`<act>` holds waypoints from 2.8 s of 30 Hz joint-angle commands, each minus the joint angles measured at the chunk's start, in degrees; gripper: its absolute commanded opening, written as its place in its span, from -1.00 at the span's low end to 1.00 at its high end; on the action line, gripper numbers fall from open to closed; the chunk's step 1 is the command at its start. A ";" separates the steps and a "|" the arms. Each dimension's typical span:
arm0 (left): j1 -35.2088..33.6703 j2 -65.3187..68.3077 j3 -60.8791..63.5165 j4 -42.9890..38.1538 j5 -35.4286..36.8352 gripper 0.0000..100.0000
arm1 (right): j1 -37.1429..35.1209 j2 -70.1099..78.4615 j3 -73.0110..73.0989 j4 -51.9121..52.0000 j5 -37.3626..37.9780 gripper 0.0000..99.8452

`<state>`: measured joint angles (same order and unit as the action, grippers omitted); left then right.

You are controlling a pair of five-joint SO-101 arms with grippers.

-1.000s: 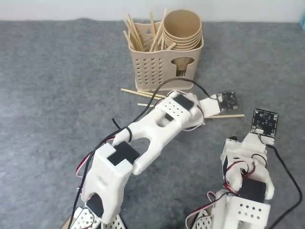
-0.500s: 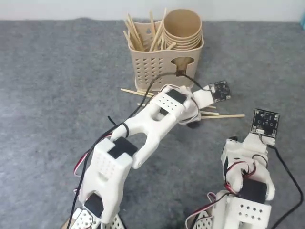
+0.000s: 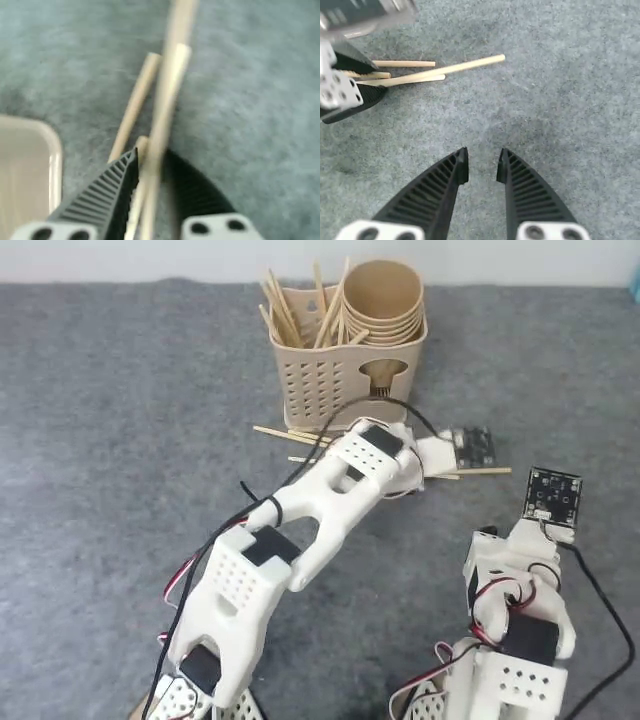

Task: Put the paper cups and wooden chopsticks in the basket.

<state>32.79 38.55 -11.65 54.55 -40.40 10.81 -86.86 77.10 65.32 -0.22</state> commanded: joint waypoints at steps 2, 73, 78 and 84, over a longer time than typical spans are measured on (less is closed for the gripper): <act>1.93 -0.26 -2.24 5.10 -4.13 -0.97 | 0.22 -0.66 -0.26 0.31 1.05 -0.79; -21.89 -39.91 29.67 -69.71 42.64 -0.97 | 9.19 -0.66 0.53 -6.90 -10.11 -0.79; -21.89 -36.66 29.32 -69.71 42.64 -0.75 | 8.04 -0.66 0.62 -6.81 -10.11 -0.79; -21.98 -38.86 30.20 -62.59 40.97 -0.45 | 7.43 -0.66 0.62 -6.73 -10.02 -0.79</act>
<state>11.34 2.68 21.05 -13.14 1.80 18.99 -86.86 78.15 59.34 -11.12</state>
